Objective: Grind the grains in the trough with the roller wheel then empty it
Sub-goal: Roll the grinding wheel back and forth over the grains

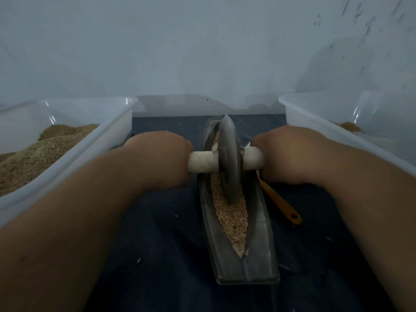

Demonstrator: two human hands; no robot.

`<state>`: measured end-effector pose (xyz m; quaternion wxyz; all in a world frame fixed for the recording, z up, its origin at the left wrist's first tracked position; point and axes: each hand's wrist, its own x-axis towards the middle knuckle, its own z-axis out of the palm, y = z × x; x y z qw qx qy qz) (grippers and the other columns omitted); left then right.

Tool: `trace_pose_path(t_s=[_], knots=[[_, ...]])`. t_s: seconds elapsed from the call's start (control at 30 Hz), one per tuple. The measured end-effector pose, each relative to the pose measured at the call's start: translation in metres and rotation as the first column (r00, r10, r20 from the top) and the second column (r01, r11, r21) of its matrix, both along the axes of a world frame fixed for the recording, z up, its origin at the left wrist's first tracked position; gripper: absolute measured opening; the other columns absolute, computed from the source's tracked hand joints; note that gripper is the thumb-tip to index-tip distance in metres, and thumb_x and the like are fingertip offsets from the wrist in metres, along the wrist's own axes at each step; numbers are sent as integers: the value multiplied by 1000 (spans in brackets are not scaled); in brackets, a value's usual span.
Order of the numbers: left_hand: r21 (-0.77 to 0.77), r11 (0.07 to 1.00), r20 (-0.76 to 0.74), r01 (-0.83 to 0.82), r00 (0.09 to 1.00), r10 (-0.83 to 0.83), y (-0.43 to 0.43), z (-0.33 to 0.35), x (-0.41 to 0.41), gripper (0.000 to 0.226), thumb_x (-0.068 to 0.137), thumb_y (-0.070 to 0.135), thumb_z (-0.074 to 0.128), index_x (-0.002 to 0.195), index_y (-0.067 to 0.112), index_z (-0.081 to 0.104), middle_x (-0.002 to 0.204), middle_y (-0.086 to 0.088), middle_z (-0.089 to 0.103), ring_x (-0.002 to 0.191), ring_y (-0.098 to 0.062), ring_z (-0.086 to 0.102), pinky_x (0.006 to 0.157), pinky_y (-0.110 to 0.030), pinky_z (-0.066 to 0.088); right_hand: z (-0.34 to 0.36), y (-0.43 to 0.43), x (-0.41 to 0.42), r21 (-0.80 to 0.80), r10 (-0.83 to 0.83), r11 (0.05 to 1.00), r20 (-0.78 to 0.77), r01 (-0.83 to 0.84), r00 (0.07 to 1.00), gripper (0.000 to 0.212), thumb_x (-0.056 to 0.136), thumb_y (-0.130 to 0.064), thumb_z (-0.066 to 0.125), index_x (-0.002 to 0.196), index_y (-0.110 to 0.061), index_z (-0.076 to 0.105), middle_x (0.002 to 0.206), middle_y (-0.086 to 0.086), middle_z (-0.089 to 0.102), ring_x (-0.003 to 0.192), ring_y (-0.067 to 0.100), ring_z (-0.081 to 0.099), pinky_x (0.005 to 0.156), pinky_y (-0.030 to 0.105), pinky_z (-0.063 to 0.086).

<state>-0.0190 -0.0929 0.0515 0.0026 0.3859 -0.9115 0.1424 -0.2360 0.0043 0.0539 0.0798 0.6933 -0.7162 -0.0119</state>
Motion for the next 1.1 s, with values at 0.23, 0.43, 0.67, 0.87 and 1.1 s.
trace_pose_path(t_s=[0.23,0.43,0.67,0.87,1.1], knots=[[378,926,83,6,996,-41,10,15,9,15,68,33,69,76,22,63,51,10,65,46,0,59,45,-17,45,18,20,2,200,101,974,21,-103,995,20,72,-31,72,74,-33,52,71,-9,57,65,4,56,58,23,47],[124,991,-16,50,999,-49,-7,1,1,23,70,43,68,70,32,48,63,9,53,57,-4,50,55,-24,43,7,6,3,88,46,995,-27,-43,999,17,75,-29,68,81,-31,53,74,-9,55,65,8,53,55,26,44],[-134,984,-275,-116,958,75,-24,-22,-12,20,78,39,59,75,32,41,66,11,45,55,-8,37,48,-23,27,-24,-25,-3,-425,-114,905,-199,19,973,29,77,-21,64,75,-28,35,61,-10,39,49,6,28,45,19,15],[-84,994,-214,-69,976,50,-19,-15,-9,26,77,41,60,70,31,37,68,11,46,58,-11,42,55,-29,42,-18,-17,-7,-297,-38,955,-77,14,996,32,74,-27,66,67,-29,35,64,-7,48,54,9,42,47,24,32],[282,959,18,19,1000,-25,6,11,7,18,71,41,69,75,26,60,57,5,64,52,-8,60,54,-26,49,10,13,4,113,61,992,14,-62,998,12,74,-28,68,78,-27,57,73,-7,59,65,9,56,53,24,43]])
